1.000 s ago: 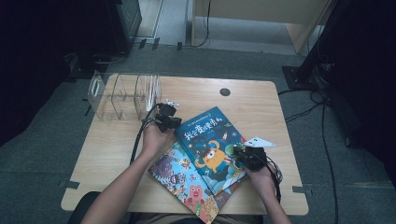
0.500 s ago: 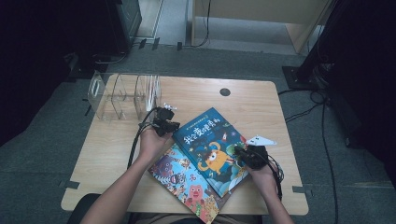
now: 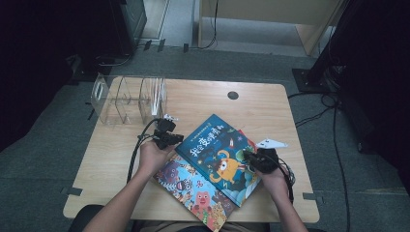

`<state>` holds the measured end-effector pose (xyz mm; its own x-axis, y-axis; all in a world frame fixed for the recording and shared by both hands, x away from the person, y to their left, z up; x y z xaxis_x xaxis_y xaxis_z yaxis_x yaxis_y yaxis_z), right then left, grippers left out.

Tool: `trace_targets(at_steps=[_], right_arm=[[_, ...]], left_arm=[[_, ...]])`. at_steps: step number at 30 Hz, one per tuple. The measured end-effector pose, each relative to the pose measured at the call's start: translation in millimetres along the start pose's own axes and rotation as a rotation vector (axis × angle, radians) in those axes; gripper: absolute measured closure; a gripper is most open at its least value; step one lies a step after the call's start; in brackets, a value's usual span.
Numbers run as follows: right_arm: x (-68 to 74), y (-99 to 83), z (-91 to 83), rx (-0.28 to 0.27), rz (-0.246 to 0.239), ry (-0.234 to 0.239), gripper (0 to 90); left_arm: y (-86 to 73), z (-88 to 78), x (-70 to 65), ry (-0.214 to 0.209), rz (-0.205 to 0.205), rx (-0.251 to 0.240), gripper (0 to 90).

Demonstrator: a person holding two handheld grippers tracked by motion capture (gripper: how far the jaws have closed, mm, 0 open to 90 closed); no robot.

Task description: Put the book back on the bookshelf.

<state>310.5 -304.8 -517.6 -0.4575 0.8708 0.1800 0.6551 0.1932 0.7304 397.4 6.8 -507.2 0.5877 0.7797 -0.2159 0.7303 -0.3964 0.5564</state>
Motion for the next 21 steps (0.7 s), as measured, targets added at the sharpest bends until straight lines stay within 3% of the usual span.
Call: trace_targets(at_steps=[4, 8, 9, 16, 21], right_arm=[[-1.1, 0.6, 0.4, 0.001, 0.002, 0.007, 90.0], [-2.3, 1.1, 0.5, 0.002, 0.002, 0.01, 90.0], [-2.4, 1.2, 0.5, 0.003, 0.006, 0.011, 90.0], [-2.6, 1.5, 0.6, 0.004, 0.0, 0.013, 90.0], [-1.8, 0.6, -0.3, 0.003, -0.004, 0.024, 90.0]], left_arm=[[-6.0, -2.9, -0.6, -0.024, -0.023, 0.0, 90.0], [-14.5, -2.0, -3.8, -0.029, -0.015, 0.043, 90.0], [-16.8, -3.0, -5.2, -0.016, -0.013, 0.031, 90.0], [-19.2, -8.8, -3.4, -0.049, -0.041, 0.029, 88.6], [-14.2, -14.9, -5.8, -0.082, -0.024, 0.01, 83.3]])
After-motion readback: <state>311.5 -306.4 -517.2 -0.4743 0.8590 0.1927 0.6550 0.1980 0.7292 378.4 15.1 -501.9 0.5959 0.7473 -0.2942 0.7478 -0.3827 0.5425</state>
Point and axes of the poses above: each handheld gripper's, and its own axes: z roughly forward along the jaws, y roughly out of its top, x roughly to its left, the point moved 4 cm from there along z, roughly forward along the jaws, and after that the axes turned 2 degrees about z, right-handed, at the moved point
